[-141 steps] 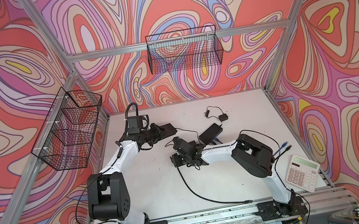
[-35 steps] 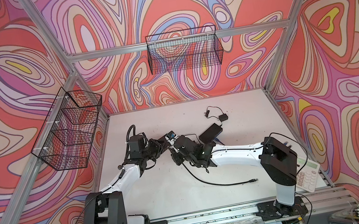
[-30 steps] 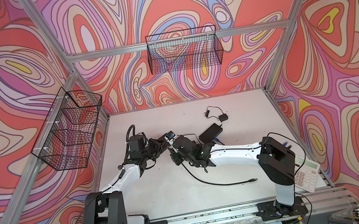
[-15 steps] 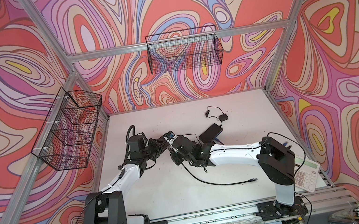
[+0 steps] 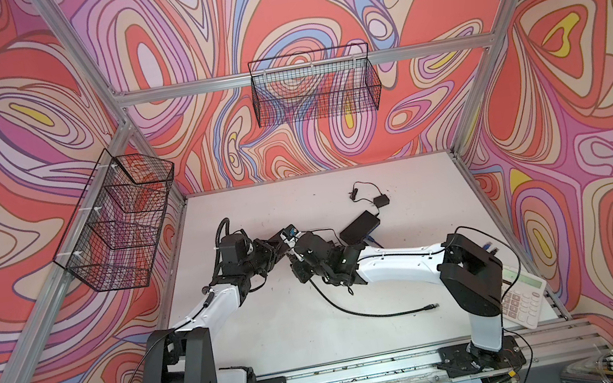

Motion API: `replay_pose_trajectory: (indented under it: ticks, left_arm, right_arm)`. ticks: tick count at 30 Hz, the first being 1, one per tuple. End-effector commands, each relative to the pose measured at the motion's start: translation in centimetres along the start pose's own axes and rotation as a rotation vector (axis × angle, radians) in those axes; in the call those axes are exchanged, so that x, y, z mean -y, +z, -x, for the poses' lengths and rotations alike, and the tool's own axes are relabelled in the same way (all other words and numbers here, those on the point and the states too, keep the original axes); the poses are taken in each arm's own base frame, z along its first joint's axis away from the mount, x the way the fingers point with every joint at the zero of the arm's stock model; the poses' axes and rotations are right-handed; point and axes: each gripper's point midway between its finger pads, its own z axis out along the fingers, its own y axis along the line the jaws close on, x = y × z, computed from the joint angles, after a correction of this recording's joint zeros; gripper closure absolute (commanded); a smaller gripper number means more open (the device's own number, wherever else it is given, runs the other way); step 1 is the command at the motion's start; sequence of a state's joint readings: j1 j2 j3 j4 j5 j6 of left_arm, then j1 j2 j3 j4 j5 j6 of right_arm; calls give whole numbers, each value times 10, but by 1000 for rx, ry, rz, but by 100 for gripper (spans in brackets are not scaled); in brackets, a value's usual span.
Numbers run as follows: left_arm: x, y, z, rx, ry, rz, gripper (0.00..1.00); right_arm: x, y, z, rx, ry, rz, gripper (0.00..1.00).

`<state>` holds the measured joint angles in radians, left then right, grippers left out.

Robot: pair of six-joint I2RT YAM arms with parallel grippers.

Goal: Insert the plug into the switch port
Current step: 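Align the ethernet plug tip under a port of the held switch with the right gripper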

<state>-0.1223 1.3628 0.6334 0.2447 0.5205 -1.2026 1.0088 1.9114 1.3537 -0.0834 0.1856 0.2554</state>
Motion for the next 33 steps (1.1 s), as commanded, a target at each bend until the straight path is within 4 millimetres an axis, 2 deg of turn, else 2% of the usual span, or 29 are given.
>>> replay_pose_trajectory:
  ticks: [1, 16, 25, 30, 33]
  left_arm:
    - [29, -7, -9, -41, 32, -101, 87]
    - [31, -6, -13, -70, 37, -113, 87]
    - [24, -9, -27, -146, 89, -77, 87]
    - [21, -9, -29, -143, 84, -76, 87]
    - [24, -9, -30, -146, 82, -98, 87]
  right_arm:
    - [-6, 1, 3, 23, 6, 21, 100]
    - [-8, -1, 9, 30, 1, 29, 100]
    - [-13, -5, 35, 32, -107, 23, 100]
    - [-25, -6, 50, 59, -100, 76, 100]
    - [-33, -2, 52, 62, -73, 112, 100]
